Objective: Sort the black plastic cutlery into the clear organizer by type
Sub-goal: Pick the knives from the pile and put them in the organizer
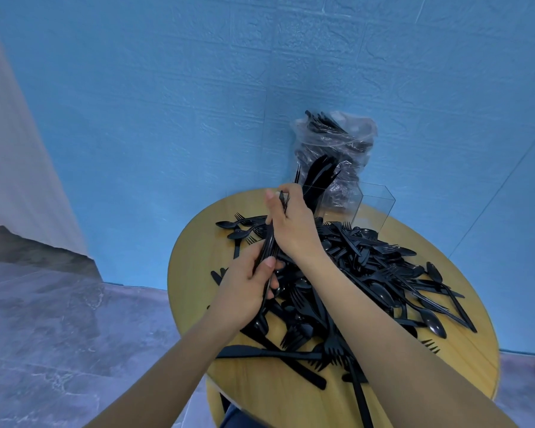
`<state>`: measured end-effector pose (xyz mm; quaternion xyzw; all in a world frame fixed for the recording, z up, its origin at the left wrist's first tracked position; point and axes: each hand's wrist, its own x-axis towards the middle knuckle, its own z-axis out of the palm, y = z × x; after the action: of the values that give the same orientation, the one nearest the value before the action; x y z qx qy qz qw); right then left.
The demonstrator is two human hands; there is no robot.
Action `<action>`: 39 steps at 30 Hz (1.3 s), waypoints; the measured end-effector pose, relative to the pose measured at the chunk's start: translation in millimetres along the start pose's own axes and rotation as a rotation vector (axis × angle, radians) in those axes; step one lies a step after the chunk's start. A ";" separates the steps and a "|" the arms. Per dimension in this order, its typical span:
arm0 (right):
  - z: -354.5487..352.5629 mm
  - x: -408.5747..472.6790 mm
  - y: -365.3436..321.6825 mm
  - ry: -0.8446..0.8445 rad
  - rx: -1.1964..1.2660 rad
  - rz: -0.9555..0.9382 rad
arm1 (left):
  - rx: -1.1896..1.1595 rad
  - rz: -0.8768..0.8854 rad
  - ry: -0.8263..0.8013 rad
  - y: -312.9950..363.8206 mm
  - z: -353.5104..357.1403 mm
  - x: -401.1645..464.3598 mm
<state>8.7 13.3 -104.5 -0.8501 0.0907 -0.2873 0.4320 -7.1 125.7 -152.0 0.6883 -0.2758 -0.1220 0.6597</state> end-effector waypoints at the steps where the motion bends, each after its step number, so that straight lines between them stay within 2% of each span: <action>1: 1.8 0.0 1.1 0.021 -0.013 -0.029 | 0.008 0.000 -0.007 0.1 -1.2 -1.8; 6: 8.4 -2.1 1.8 0.145 -0.042 -0.113 | 0.077 0.024 -0.063 0.6 -5.7 -7.4; 11: 14.0 -8.1 -1.1 0.141 -0.055 -0.072 | 0.121 0.027 -0.056 -0.7 -11.0 -12.2; 17: 10.0 -29.0 -5.3 -0.162 0.077 0.063 | 0.040 -0.047 0.061 -15.4 -28.5 -26.8; 21: -1.7 -50.5 5.5 -0.271 -0.109 0.029 | 0.051 -0.093 0.160 -22.9 -43.9 -36.9; 28: -13.9 -104.1 14.9 -0.629 -0.302 -0.036 | 0.012 -0.169 0.247 -31.7 -52.3 -53.0; 39: -19.6 -123.5 13.2 -0.634 -0.670 -0.030 | 0.026 -0.165 0.296 -33.8 -45.7 -58.1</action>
<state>-102.2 41.6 -156.4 -0.9900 0.0295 0.0260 0.1355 -22.9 194.8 -191.8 0.7276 -0.1197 -0.0695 0.6719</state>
